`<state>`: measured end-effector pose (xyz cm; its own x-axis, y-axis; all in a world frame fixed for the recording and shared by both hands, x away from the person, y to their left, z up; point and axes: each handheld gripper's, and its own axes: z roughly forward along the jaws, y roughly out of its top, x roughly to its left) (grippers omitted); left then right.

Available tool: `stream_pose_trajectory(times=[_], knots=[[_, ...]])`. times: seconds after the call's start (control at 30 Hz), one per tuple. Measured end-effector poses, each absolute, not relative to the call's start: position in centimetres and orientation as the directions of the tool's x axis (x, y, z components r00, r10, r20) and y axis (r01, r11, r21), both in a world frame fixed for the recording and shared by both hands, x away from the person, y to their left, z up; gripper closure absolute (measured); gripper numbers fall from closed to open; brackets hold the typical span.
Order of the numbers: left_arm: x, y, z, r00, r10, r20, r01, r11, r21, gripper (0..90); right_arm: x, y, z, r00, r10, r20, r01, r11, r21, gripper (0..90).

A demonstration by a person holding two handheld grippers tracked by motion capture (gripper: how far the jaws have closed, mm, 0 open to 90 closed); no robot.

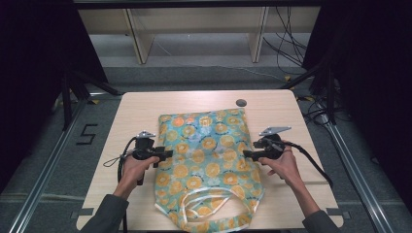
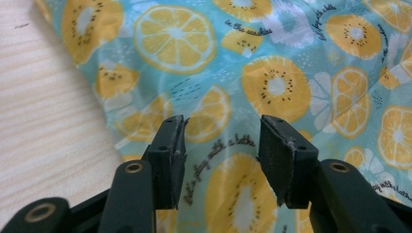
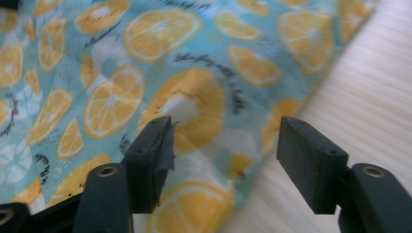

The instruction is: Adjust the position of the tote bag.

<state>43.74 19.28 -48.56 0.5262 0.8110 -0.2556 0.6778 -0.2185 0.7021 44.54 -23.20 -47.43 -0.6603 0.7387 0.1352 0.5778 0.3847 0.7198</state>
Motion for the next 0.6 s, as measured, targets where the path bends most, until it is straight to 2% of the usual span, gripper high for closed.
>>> stream_pose_trajectory(times=[0.07,0.1,0.13,0.17,0.2,0.23,0.27,0.3,0.37,0.6], knots=[[44.0,19.1,-48.8,0.526,0.808,-0.265,0.687,-0.219,0.693,50.2,44.5,-22.7,-47.4,-0.664,0.735,0.134,0.592,0.408,0.695,35.6],[44.4,18.5,-49.5,0.526,0.813,-0.251,0.692,-0.238,0.682,50.0,44.5,-21.6,-48.0,-0.670,0.732,0.124,0.587,0.420,0.692,43.7],[44.4,18.5,-49.5,0.526,0.813,-0.251,0.692,-0.238,0.682,53.7,44.5,-21.6,-48.0,-0.670,0.732,0.124,0.587,0.420,0.692,43.7],[44.6,18.4,-49.7,0.534,0.809,-0.245,0.690,-0.250,0.679,56.3,44.4,-20.7,-48.4,-0.681,0.727,0.089,0.591,0.474,0.653,63.5],[44.6,18.3,-49.9,0.535,0.812,-0.235,0.685,-0.253,0.683,56.3,44.4,-20.7,-48.4,-0.681,0.727,0.089,0.591,0.474,0.653,63.5],[44.7,18.3,-50.0,0.541,0.810,-0.226,0.679,-0.262,0.686,60.0,44.4,-20.6,-48.5,-0.685,0.725,0.075,0.589,0.490,0.643,71.2],[44.8,18.1,-50.0,0.557,0.803,-0.211,0.659,-0.273,0.701,71.9,44.4,-20.4,-49.0,-0.688,0.724,0.055,0.576,0.498,0.648,85.1],[45.0,18.0,-50.1,0.561,0.804,-0.200,0.646,-0.273,0.712,78.0,44.3,-20.5,-48.8,-0.692,0.720,0.061,0.587,0.512,0.627,90.0],[45.1,17.8,-50.1,0.563,0.804,-0.190,0.642,-0.280,0.714,83.6,44.2,-20.5,-48.8,-0.692,0.721,0.044,0.580,0.519,0.628,90.0],[45.9,15.8,-50.6,0.586,0.793,-0.165,0.621,-0.308,0.721,87.7,43.6,-21.3,-49.0,-0.739,0.673,0.005,0.516,0.562,0.647,90.0]])
